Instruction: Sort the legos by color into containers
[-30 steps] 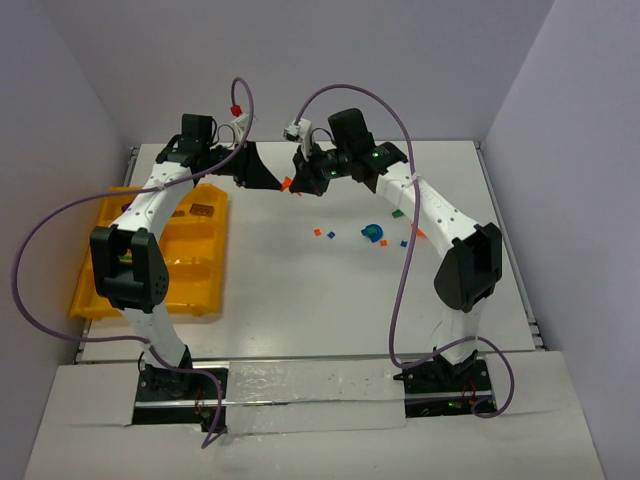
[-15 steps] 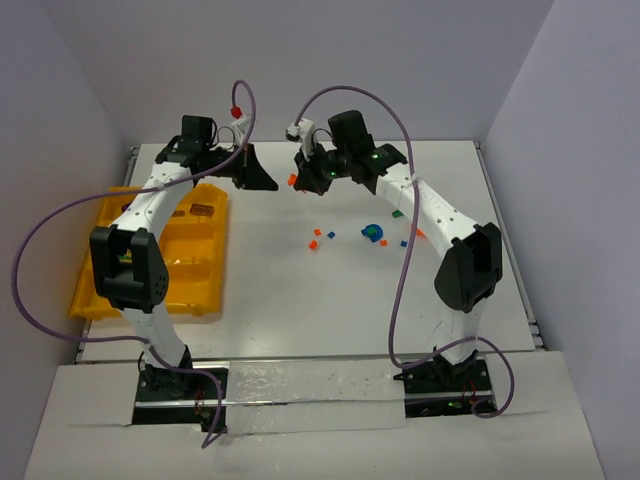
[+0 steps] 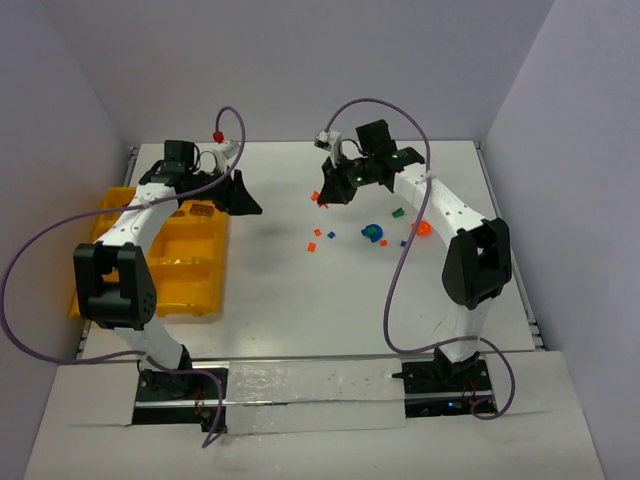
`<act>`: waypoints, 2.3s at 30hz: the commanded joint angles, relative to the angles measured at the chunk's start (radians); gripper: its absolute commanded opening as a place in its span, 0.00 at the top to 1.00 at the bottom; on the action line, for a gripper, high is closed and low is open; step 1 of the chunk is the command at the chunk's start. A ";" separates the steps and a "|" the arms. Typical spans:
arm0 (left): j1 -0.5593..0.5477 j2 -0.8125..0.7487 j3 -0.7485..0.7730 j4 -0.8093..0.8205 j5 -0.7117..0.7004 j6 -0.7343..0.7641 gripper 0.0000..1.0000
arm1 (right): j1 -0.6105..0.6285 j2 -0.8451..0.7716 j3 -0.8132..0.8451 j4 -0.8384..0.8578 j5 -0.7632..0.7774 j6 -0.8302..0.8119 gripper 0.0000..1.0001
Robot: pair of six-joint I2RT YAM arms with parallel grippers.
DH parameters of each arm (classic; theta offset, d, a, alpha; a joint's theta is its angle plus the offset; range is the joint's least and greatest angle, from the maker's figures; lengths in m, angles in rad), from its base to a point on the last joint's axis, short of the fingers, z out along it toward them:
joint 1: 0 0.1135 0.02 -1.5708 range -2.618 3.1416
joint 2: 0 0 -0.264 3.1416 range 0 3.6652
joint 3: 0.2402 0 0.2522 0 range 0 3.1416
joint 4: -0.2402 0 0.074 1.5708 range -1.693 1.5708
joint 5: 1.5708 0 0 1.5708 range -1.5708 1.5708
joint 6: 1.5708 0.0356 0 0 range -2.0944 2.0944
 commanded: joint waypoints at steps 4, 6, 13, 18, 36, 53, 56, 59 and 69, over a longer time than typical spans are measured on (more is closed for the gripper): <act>-0.001 -0.167 -0.036 0.171 0.178 0.214 0.19 | 0.021 0.123 0.266 -0.310 -0.380 -0.382 1.00; -0.001 -0.191 -0.060 0.206 0.197 0.285 0.18 | 0.031 0.172 0.391 -0.511 -0.407 -0.570 1.00; -0.017 -0.144 0.051 0.138 0.389 0.451 0.22 | 0.049 0.220 0.490 -0.719 -0.469 -0.892 1.00; -0.058 -0.111 0.134 -0.064 0.395 0.706 0.27 | 0.080 0.217 0.520 -0.811 -0.413 -1.029 1.00; -0.143 -0.044 0.261 -0.518 0.339 1.352 0.61 | 0.131 0.154 0.459 -0.776 -0.360 -1.121 1.00; -0.177 -0.041 0.234 -0.574 0.293 1.525 0.57 | 0.157 0.114 0.436 -0.770 -0.337 -1.193 1.00; -0.181 -0.042 0.231 -0.572 0.289 1.534 0.58 | 0.159 0.115 0.439 -0.774 -0.336 -1.205 1.00; -0.186 -0.040 0.231 -0.592 0.284 1.574 0.59 | 0.161 0.118 0.445 -0.782 -0.336 -1.218 1.00; -0.207 -0.035 0.218 -0.664 0.225 1.712 0.65 | 0.167 0.096 0.415 -0.751 -0.331 -1.219 1.00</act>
